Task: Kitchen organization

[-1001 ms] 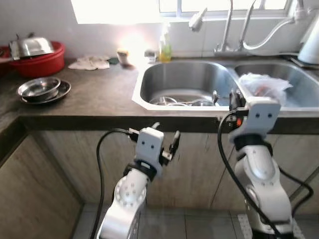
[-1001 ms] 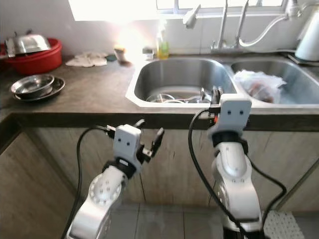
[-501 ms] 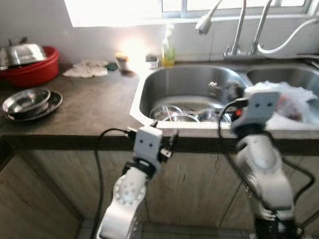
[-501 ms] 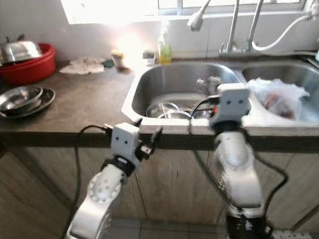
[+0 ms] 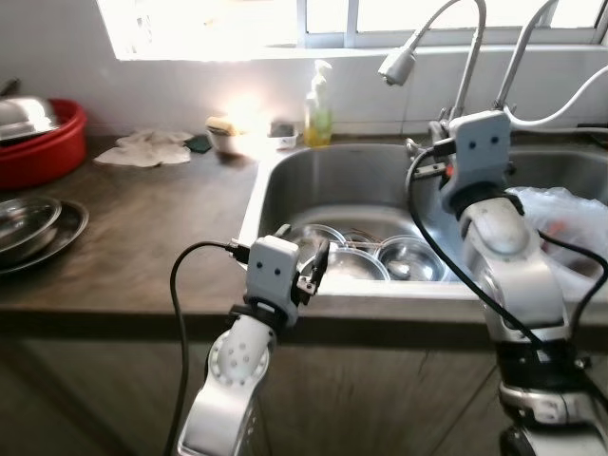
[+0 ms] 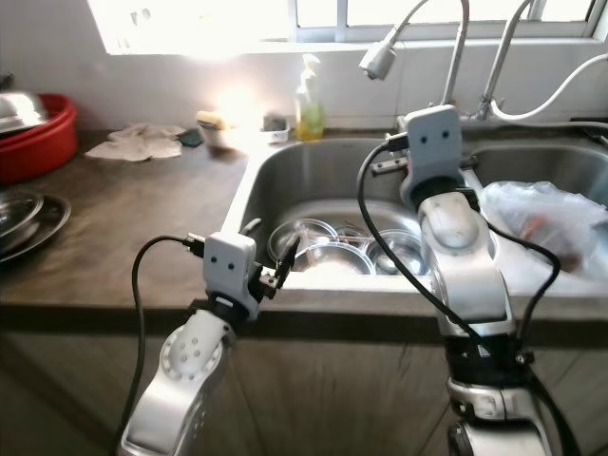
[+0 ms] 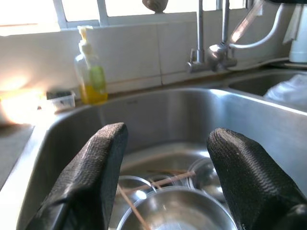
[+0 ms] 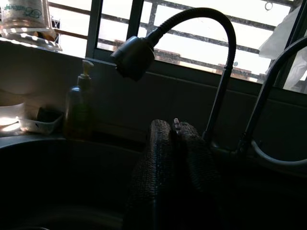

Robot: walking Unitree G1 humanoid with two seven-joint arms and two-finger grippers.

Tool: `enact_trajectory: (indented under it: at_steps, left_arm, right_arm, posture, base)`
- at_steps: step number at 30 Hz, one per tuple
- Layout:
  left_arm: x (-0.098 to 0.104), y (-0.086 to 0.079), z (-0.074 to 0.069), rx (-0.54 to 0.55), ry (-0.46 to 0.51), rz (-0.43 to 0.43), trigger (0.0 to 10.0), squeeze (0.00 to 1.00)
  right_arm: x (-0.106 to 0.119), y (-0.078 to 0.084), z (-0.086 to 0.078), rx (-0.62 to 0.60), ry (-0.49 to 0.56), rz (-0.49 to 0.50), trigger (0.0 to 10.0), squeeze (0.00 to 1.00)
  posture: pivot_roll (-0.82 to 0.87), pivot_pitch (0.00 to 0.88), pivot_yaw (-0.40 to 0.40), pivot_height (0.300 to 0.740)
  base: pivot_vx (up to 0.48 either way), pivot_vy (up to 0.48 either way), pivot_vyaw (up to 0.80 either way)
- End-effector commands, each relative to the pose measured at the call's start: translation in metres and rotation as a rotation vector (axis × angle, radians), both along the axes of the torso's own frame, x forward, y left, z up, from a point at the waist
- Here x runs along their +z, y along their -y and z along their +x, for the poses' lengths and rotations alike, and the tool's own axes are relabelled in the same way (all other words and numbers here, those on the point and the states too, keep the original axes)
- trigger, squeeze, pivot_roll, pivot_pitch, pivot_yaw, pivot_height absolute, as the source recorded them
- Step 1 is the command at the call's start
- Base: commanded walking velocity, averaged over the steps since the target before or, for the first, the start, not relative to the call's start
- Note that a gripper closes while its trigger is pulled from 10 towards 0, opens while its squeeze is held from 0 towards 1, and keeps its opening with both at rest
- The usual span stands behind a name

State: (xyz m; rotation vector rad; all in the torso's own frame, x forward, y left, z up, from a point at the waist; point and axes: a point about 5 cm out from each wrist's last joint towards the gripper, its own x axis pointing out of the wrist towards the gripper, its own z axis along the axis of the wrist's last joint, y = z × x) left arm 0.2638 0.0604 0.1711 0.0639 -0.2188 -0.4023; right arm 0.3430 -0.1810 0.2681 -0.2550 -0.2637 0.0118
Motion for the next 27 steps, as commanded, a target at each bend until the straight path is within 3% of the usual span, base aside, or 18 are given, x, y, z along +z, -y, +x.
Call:
enact_trajectory:
  at_steps: [1,6,11,17,20,25,26,27]
  left_arm:
    - [0.0,-0.007,0.003,0.036,-0.007,0.001,10.0,0.0]
    - [-0.001,-0.008,0.003,0.036,-0.01,0.002,10.0,0.0]
    - [-0.001,-0.005,-0.002,0.022,-0.016,-0.006,10.0,0.0]
    - [-0.001,-0.002,-0.007,0.01,-0.024,-0.01,10.0,0.0]
    - [-0.007,0.001,-0.014,-0.01,-0.048,-0.003,10.0,0.0]
    - [-0.008,0.001,-0.017,-0.009,-0.052,-0.003,10.0,0.0]
    - [-0.008,0.001,-0.018,-0.008,-0.053,-0.003,10.0,0.0]
    - [-0.008,0.001,-0.018,-0.008,-0.053,-0.003,10.0,0.0]
  right_arm:
    - [0.012,-0.01,0.005,0.049,0.011,-0.014,10.0,0.0]
    - [0.013,-0.012,0.015,0.071,-0.033,-0.047,10.0,0.0]
    - [0.005,-0.008,0.033,0.056,-0.143,-0.118,10.0,0.0]
    - [-0.004,-0.002,0.042,0.036,-0.228,-0.132,10.0,0.0]
    - [-0.02,0.006,0.051,-0.004,-0.301,-0.139,10.0,0.0]
    - [-0.028,0.005,0.052,-0.002,-0.327,-0.129,10.0,0.0]
    - [-0.029,0.004,0.053,0.004,-0.333,-0.127,10.0,0.23]
    - [-0.029,0.004,0.053,0.004,-0.333,-0.127,10.0,0.23]
  posture:
    - [0.04,0.014,-0.029,0.74]
    - [0.04,0.014,-0.032,0.74]
    - [0.04,0.03,-0.039,0.74]
    - [0.04,0.046,-0.048,0.74]
    - [0.05,0.055,-0.056,0.74]
    - [0.06,0.058,-0.061,0.74]
    - [0.06,0.06,-0.061,0.74]
    - [0.06,0.06,-0.061,0.74]
  base:
    - [0.0,0.0,0.0]
    - [0.0,0.0,0.0]
    - [0.0,0.0,0.0]
    - [0.0,0.0,0.0]
    - [0.0,0.0,0.0]
    - [0.0,0.0,0.0]
    - [0.0,0.0,0.0]
    - [0.0,0.0,0.0]
